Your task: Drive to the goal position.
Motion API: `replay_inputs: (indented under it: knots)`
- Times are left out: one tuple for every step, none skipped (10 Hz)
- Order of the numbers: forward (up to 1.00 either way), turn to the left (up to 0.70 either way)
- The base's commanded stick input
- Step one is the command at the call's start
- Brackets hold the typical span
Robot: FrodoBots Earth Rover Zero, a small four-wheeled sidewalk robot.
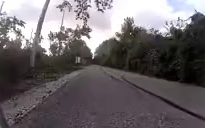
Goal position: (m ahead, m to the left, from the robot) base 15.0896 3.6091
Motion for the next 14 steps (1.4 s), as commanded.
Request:
replay_inputs:
  knots:
    - [0.7,0.0]
    - [0.7,0.0]
    - [0.7,0.0]
    - [0.7,0.0]
    - [0.7,0.0]
    - [0.7,0.0]
    - [0.7,0.0]
    - [0.7,0.0]
    - [0.7,0.0]
    - [0.7,0.04]
    - [0.7,0.03]
    - [0.7,0.02]
    - [0.7,0.0]
    - [0.7,0.0]
